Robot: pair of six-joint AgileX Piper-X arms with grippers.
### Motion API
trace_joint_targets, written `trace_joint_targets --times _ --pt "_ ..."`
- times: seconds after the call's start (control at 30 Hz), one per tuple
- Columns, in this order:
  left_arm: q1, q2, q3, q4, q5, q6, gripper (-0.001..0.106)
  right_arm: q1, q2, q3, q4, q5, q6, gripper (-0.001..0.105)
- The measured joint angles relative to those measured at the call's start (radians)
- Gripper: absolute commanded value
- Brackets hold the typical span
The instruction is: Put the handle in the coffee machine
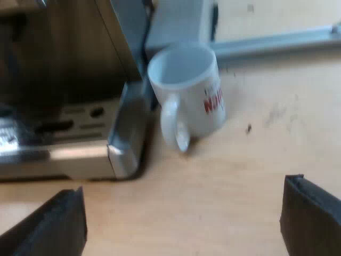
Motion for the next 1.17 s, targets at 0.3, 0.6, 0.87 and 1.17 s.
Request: trace_joint_targets --times 0.3,0.6,0.87,1.17 --pt "0.0 0.001 0.057 -0.001 -0.002 0.0 0.085 0.0 0.0 0.103 -0.024 0.0 0.001 0.075" --pt "0.003 0.001 0.057 -0.004 0.033 0.0 0.085 0.0 0.0 0.103 -0.035 0.008 0.004 0.075" --pt "0.006 0.001 0.057 -0.004 0.092 0.0 0.085 0.0 0.0 0.103 -0.035 0.008 0.004 0.075" --pt "-0.012 0.001 0.057 -0.004 0.094 0.0 0.085 0.0 0.0 0.103 -0.035 0.008 0.004 0.075"
